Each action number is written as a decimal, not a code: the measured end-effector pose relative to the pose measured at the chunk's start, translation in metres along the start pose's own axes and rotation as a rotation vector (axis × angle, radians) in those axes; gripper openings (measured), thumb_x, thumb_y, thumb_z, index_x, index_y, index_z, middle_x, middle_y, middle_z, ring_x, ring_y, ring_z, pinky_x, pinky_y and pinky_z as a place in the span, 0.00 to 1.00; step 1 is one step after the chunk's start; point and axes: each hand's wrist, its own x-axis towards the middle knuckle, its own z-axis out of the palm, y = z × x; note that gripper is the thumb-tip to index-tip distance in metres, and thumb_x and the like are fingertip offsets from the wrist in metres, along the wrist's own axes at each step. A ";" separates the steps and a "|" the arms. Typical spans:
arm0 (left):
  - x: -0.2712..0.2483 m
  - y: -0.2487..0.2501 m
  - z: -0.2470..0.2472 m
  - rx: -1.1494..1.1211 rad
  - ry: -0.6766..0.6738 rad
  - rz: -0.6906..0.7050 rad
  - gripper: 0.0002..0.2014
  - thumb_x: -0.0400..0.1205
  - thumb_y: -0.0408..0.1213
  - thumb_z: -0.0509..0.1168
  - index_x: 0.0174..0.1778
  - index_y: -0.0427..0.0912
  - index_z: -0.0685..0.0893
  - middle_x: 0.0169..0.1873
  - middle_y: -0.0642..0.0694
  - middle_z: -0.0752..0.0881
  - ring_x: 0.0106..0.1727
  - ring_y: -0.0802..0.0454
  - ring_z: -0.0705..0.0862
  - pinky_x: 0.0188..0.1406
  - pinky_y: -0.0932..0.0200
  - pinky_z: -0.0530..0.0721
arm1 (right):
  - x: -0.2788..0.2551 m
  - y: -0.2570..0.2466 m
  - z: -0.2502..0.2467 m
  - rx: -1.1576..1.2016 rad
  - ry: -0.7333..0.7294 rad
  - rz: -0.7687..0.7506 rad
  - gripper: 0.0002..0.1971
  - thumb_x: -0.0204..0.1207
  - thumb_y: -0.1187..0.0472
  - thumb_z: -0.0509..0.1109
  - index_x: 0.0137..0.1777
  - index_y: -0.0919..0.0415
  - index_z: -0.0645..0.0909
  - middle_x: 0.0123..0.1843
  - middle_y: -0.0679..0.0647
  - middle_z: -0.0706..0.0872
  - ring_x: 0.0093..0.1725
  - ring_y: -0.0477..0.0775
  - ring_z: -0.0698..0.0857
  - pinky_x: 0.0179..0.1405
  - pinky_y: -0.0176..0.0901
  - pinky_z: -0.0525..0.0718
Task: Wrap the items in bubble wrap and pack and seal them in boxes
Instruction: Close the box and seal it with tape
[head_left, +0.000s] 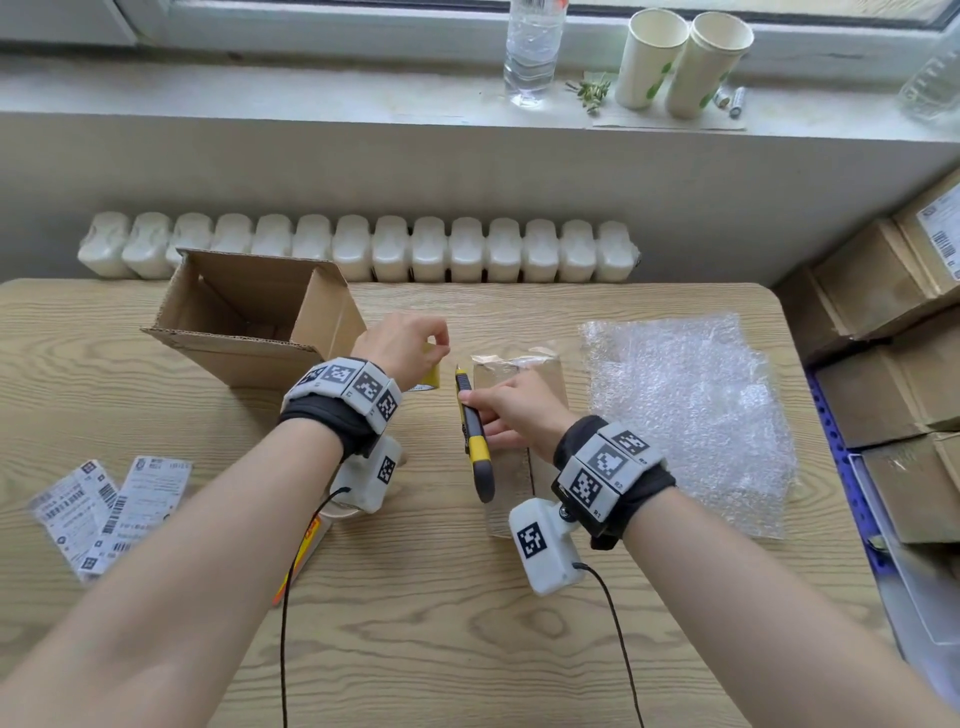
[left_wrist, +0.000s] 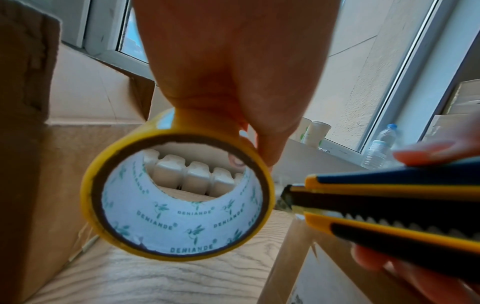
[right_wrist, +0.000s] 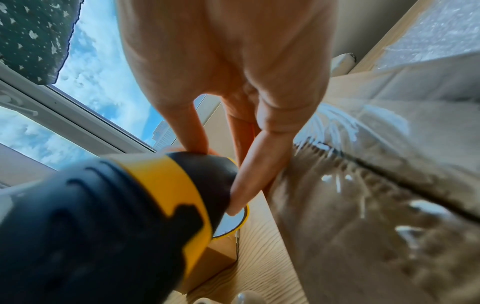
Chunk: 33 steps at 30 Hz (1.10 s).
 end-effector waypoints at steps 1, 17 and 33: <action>0.000 0.000 0.000 0.004 0.012 -0.008 0.08 0.84 0.46 0.61 0.51 0.51 0.83 0.52 0.48 0.85 0.53 0.47 0.81 0.44 0.52 0.77 | -0.001 0.001 0.000 -0.027 0.001 0.012 0.14 0.77 0.62 0.72 0.51 0.76 0.83 0.37 0.62 0.87 0.28 0.52 0.87 0.29 0.39 0.88; -0.010 -0.014 0.019 -0.194 -0.135 -0.083 0.04 0.77 0.39 0.67 0.43 0.50 0.77 0.46 0.49 0.79 0.52 0.46 0.79 0.52 0.51 0.79 | -0.029 0.021 -0.081 0.118 0.211 -0.305 0.13 0.75 0.69 0.73 0.58 0.67 0.83 0.51 0.57 0.89 0.50 0.54 0.88 0.48 0.42 0.89; -0.025 -0.013 0.060 -0.113 0.186 -0.091 0.05 0.79 0.38 0.66 0.48 0.43 0.77 0.41 0.42 0.82 0.42 0.38 0.80 0.40 0.54 0.71 | 0.017 0.106 -0.126 -0.691 0.512 -0.057 0.16 0.72 0.52 0.74 0.58 0.57 0.82 0.55 0.53 0.87 0.55 0.55 0.84 0.52 0.43 0.80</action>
